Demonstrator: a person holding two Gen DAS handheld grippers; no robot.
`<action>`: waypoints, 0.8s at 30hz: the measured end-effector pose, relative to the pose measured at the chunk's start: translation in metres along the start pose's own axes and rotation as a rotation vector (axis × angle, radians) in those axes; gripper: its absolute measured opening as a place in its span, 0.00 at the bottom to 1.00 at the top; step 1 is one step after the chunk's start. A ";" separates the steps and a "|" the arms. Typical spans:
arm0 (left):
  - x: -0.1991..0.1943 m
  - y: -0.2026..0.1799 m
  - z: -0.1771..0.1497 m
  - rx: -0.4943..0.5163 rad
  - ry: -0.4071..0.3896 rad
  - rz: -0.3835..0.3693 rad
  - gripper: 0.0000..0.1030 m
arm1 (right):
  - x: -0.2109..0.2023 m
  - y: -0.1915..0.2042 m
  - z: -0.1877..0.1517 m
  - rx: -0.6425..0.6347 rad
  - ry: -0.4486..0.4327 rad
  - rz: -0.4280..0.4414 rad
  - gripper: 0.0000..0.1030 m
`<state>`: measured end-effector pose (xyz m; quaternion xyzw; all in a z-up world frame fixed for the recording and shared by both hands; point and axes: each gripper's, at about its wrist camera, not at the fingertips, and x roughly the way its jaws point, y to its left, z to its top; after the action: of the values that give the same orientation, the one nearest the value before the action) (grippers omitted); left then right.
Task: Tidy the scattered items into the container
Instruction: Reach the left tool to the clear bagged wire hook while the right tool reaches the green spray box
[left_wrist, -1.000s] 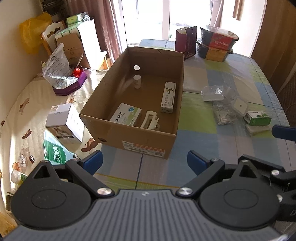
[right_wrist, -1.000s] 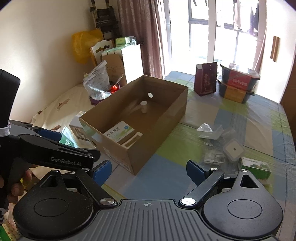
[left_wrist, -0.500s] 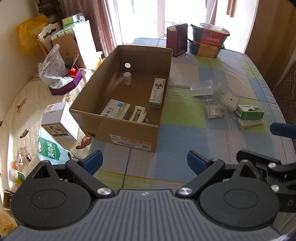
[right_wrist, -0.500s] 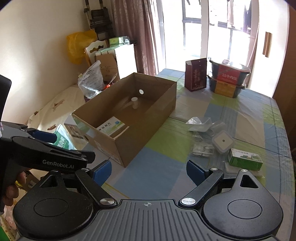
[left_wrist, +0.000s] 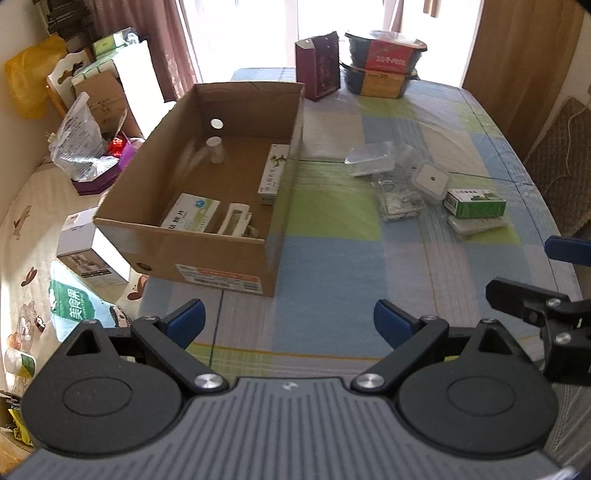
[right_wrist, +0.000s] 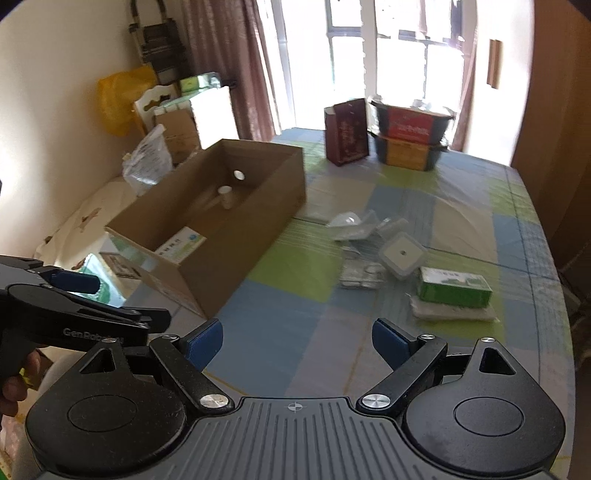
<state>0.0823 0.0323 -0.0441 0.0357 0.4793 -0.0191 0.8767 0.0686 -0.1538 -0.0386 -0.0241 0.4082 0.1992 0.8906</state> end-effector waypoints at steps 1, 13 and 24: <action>0.002 -0.003 0.000 0.006 0.000 -0.004 0.93 | 0.000 -0.004 -0.001 0.006 0.002 -0.006 0.90; 0.031 -0.043 0.014 0.141 -0.005 -0.096 0.93 | 0.011 -0.065 -0.014 0.134 0.046 -0.092 0.90; 0.076 -0.079 0.057 0.386 -0.038 -0.121 0.93 | 0.030 -0.130 -0.030 0.256 0.096 -0.178 0.90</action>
<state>0.1654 -0.0510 -0.0806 0.1737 0.4513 -0.1640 0.8598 0.1137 -0.2693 -0.0964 0.0439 0.4687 0.0647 0.8799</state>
